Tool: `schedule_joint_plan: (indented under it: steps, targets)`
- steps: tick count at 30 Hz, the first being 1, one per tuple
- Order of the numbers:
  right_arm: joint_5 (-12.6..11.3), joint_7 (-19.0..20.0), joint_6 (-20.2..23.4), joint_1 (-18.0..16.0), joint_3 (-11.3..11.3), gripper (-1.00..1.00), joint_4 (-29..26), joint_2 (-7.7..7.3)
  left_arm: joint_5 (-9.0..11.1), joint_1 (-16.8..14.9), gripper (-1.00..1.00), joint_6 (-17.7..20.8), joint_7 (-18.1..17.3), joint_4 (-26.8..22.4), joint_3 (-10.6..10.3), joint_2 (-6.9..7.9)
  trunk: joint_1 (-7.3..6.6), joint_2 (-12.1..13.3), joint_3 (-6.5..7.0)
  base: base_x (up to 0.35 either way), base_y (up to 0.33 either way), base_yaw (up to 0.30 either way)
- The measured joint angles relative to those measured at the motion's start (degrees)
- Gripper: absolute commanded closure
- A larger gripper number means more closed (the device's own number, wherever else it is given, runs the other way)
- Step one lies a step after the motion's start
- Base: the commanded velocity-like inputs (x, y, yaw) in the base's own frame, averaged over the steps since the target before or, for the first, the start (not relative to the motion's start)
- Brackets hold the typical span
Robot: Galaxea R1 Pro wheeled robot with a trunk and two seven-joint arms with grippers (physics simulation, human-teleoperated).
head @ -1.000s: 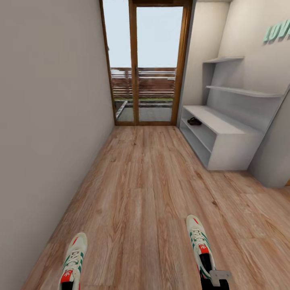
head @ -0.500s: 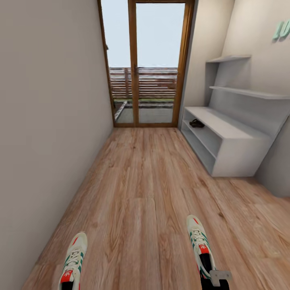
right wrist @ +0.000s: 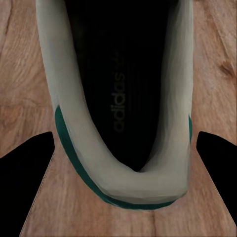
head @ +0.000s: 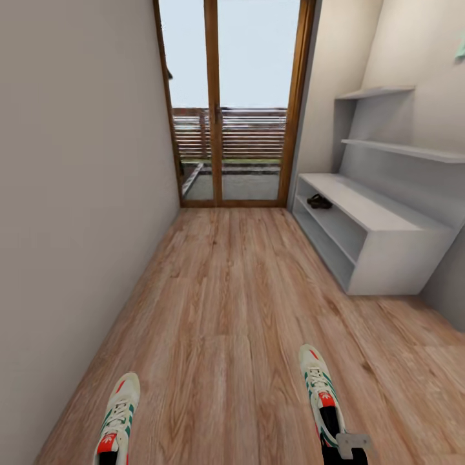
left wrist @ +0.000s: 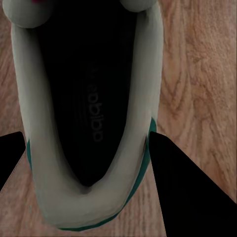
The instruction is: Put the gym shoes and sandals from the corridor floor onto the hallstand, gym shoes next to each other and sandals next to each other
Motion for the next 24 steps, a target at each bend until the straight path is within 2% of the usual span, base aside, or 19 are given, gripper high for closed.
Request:
schedule_joint_plan:
  steps: [24]
  targets:
    - [0.0, 0.1, 0.0, 0.0, 0.0, 1.00, 0.0, 0.00, 0.1, 0.0, 1.00, 0.0, 0.0, 0.0, 0.0, -0.01, 0.00, 0.0, 0.00, 0.336, 0.000, 0.000]
